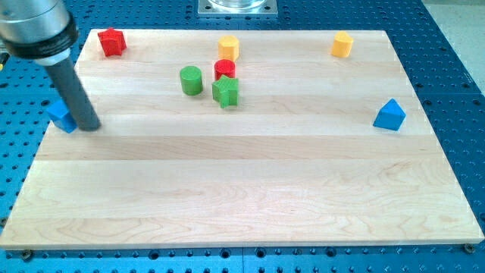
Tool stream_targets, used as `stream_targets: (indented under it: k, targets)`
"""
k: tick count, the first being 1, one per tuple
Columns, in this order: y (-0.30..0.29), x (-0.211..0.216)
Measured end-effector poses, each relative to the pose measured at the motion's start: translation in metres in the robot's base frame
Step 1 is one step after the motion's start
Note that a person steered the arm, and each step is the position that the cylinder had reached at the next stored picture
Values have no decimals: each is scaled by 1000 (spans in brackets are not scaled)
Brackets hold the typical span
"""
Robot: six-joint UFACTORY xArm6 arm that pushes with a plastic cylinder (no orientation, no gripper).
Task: Separate the red circle from the green star
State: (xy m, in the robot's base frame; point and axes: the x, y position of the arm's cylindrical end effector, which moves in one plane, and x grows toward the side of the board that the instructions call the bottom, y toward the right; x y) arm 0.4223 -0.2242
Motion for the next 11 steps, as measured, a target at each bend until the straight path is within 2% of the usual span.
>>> stream_targets:
  k: [2, 3, 4, 5, 6, 7, 8, 9, 10, 11]
  targets:
    - [117, -82]
    - [184, -92]
    - [256, -92]
    - [264, -92]
    - [206, -90]
    - [237, -63]
    - [335, -56]
    - [378, -52]
    - [383, -63]
    - [491, -65]
